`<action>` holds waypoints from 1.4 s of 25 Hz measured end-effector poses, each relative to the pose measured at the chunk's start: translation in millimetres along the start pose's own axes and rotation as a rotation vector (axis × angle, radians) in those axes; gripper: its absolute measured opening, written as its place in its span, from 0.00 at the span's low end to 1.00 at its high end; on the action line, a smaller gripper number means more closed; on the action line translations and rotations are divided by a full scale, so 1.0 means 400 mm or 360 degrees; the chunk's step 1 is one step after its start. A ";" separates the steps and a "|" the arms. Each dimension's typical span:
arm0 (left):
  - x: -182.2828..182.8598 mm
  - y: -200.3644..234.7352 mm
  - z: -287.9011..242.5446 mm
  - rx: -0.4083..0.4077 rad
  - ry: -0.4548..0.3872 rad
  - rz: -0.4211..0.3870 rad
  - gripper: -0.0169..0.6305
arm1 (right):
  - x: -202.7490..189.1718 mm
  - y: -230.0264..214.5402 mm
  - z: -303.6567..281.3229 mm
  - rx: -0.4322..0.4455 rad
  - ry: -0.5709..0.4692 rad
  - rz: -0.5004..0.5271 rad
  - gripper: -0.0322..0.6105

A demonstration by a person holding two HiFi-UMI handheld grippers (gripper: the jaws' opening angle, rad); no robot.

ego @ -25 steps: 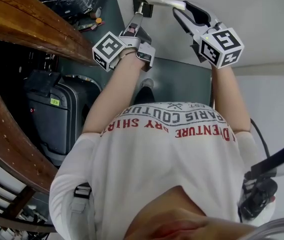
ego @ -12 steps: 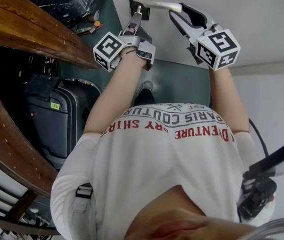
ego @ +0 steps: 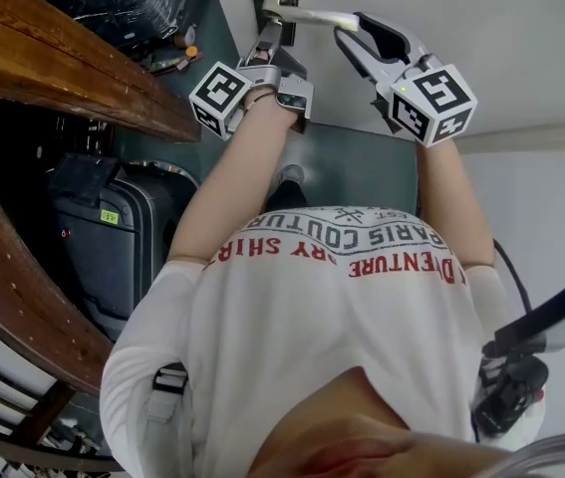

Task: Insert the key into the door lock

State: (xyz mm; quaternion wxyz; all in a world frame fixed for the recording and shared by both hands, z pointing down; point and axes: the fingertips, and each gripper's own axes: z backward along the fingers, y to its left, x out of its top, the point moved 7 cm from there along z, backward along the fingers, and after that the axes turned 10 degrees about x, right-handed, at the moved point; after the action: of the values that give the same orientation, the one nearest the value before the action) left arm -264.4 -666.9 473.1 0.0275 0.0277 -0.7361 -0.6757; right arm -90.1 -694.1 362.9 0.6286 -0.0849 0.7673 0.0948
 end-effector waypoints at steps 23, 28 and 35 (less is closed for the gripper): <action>-0.229 -0.158 0.557 -0.0384 0.0342 -0.1681 0.03 | -0.089 0.427 0.344 0.0076 0.0020 -0.0223 0.05; -0.357 -0.217 0.794 -0.0427 0.0530 -0.2356 0.03 | -0.075 0.637 0.436 0.0249 0.0081 -0.0102 0.05; -0.401 -0.185 1.002 -0.0399 0.0742 -0.2281 0.03 | -0.134 0.875 0.486 0.0307 0.0184 -0.0145 0.05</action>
State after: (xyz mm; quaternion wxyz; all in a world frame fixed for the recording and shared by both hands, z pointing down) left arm -135.3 -262.6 364.8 -0.2601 0.6372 -0.4311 -0.5835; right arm 17.6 -305.8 391.9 0.5923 -0.0640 0.8031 -0.0132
